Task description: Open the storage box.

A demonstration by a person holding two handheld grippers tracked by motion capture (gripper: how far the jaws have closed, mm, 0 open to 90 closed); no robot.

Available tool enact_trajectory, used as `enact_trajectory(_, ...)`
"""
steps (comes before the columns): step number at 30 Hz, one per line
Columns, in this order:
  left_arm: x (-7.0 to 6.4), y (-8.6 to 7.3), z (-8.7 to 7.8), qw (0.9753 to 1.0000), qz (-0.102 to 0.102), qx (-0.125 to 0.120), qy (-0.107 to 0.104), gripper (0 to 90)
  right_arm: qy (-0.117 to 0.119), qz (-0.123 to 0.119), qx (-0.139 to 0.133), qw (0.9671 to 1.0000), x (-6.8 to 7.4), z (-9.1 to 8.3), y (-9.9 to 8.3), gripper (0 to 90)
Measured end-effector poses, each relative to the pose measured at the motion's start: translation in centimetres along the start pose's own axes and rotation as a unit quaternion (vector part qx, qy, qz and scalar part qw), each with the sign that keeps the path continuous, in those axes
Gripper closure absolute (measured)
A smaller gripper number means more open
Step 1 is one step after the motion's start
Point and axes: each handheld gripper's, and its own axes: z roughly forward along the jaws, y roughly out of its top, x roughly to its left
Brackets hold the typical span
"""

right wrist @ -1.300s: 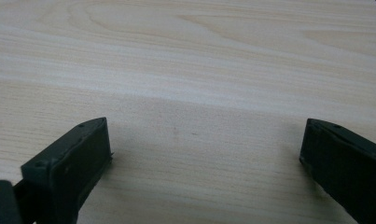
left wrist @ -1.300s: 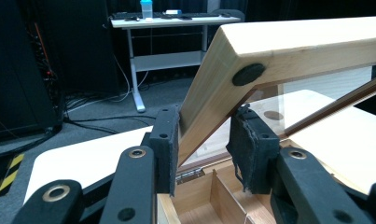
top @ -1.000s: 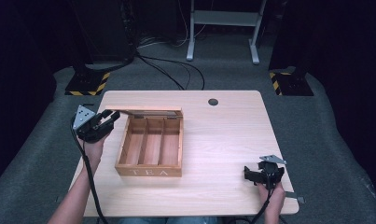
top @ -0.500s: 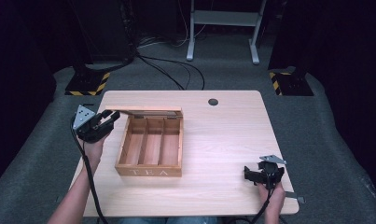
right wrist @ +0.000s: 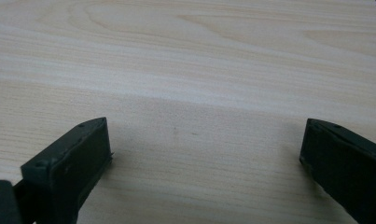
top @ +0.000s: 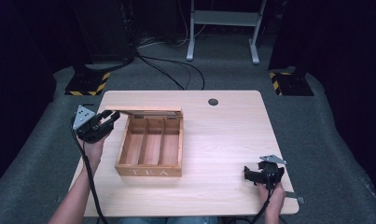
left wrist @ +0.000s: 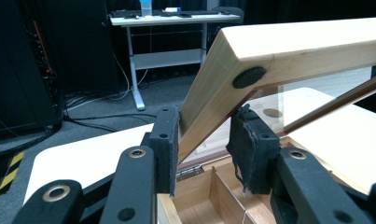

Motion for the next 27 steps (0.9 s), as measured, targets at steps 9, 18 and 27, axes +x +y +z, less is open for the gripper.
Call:
enact_trajectory(9, -0.02, -0.02, -0.03, 1.0, 0.001, 0.0, 0.0, 62.7, 0.0, -0.001, 0.0, 1.0, -0.01, 0.01, 0.0, 1.2)
enact_trajectory(18, 0.0, -0.06, -0.05, 1.0, 0.004, -0.001, -0.001, 62.7, 0.0, -0.001, 0.0, 1.0, -0.01, 0.0, 0.0, 1.2)
enact_trajectory(27, -0.03, -0.08, -0.09, 1.0, 0.007, 0.0, 0.0, 62.7, 0.0, -0.001, 0.0, 1.0, -0.01, 0.0, 0.0, 1.2)
